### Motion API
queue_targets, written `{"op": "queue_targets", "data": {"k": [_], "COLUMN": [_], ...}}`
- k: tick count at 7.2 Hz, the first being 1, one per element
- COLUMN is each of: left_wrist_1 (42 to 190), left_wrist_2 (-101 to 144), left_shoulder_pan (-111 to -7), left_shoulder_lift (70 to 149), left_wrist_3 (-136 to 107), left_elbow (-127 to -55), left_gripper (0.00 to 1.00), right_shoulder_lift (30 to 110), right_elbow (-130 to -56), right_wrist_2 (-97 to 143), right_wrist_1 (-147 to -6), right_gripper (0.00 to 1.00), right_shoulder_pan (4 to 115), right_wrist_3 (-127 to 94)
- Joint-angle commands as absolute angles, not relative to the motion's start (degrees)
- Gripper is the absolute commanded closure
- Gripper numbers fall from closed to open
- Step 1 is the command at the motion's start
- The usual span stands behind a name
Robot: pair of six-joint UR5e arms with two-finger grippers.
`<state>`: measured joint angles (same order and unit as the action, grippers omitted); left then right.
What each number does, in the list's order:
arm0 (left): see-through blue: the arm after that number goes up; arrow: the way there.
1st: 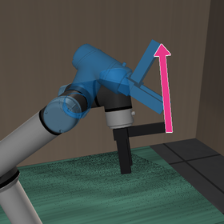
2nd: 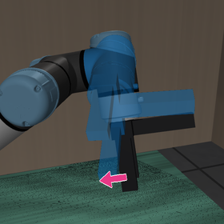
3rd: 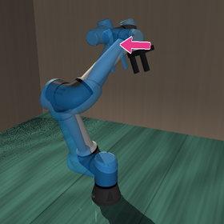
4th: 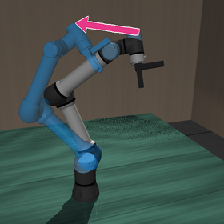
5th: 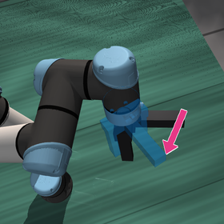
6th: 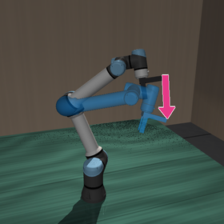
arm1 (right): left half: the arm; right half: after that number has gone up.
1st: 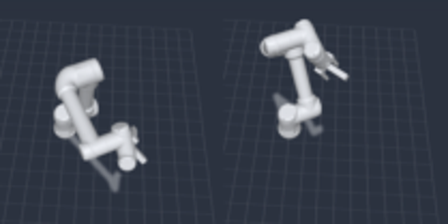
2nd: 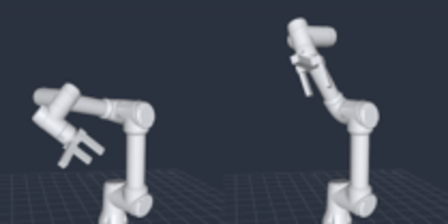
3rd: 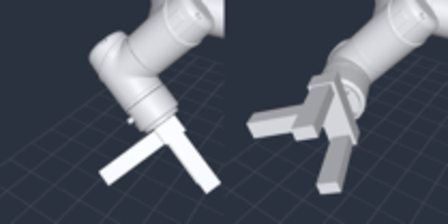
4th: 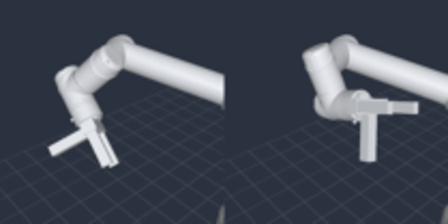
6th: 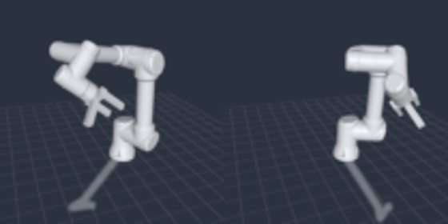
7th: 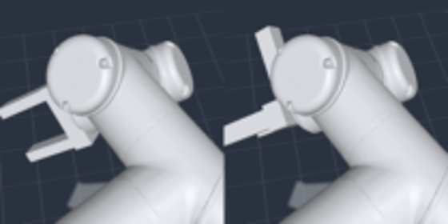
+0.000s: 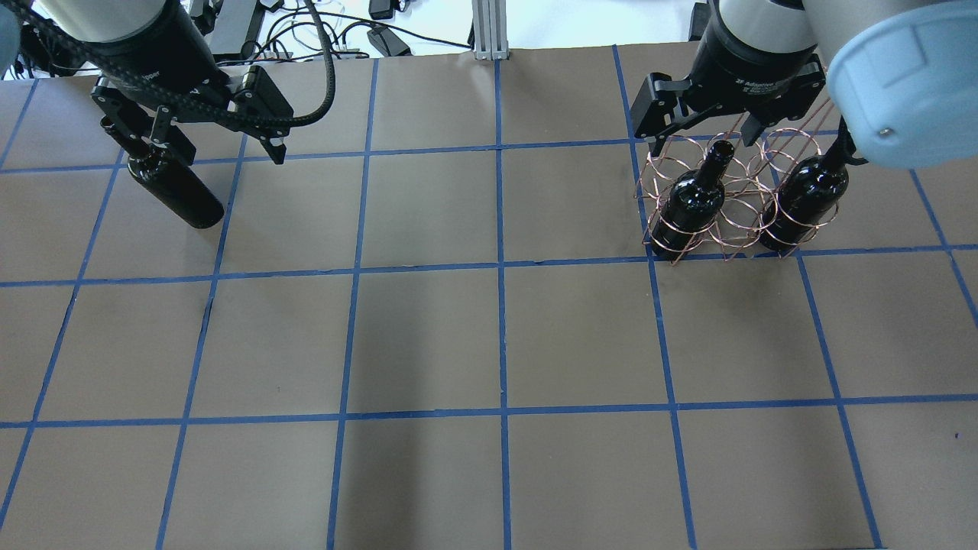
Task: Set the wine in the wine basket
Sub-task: 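Move the left gripper down over the lying dark wine bottle's neck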
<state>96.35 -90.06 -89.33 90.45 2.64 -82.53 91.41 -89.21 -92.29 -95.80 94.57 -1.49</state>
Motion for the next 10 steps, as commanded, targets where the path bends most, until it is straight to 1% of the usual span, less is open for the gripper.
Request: {"op": "queue_targets", "data": {"k": [1,10], "left_wrist_1": [96.50,97.03], "left_wrist_2": [-90.26,-90.53], "left_shoulder_pan": [-88.95,-86.40], "left_shoulder_lift": [90.44,90.18], "left_wrist_3": [2.72,3.51], "left_elbow": [-82.53,-83.67], "left_gripper": [0.00,0.00], "right_shoulder_lift": [91.41,91.41], "right_elbow": [-89.21,-89.21], "right_wrist_2": [-92.29,-92.29], "right_wrist_1": [-95.80,-95.80], "right_gripper": [0.00,0.00], "right_shoulder_pan": [94.57,94.57], "right_wrist_3": [-1.49,-1.49]}}
